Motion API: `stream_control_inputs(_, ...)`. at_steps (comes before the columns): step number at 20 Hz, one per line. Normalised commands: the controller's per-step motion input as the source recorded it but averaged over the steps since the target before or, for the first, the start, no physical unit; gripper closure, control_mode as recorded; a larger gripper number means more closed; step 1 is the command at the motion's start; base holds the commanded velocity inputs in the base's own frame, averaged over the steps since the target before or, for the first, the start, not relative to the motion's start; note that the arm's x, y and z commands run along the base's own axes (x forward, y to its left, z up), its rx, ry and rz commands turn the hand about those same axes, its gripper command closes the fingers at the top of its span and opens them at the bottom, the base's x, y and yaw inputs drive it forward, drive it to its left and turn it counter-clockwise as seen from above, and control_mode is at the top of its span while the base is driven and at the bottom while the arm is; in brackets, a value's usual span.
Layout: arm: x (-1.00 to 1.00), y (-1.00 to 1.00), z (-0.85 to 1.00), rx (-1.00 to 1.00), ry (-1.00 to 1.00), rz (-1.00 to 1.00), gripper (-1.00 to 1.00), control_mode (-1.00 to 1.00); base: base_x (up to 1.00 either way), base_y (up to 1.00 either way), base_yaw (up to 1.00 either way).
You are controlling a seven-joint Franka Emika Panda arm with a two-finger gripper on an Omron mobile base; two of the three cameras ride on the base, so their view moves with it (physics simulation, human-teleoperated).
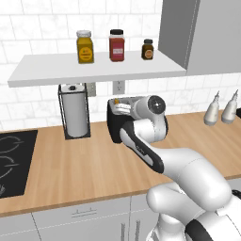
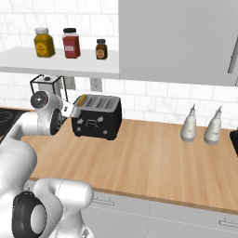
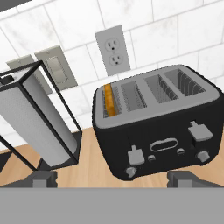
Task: Start the toaster. Once the lever pops up, take the bread to the plate on the dining counter.
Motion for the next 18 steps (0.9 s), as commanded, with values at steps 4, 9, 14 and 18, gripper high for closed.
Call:
stream_control_inputs(4, 0.0, 0.0, 0.0, 0.0, 0.0, 0.0, -1.0, -1.0, 0.0, 0.0, 0.0)
stream_control_inputs(9, 0.0, 0.0, 0.0, 0.0, 0.0, 0.0, -1.0, -1.0, 0.0, 0.0, 0.0)
stream_control_inputs(14, 0.0, 0.0, 0.0, 0.0, 0.0, 0.0, -1.0, -1.0, 0.0, 0.0, 0.0)
stream_control_inputs(18, 0.0, 0.0, 0.0, 0.0, 0.0, 0.0, -1.0, -1.0, 0.0, 0.0, 0.0)
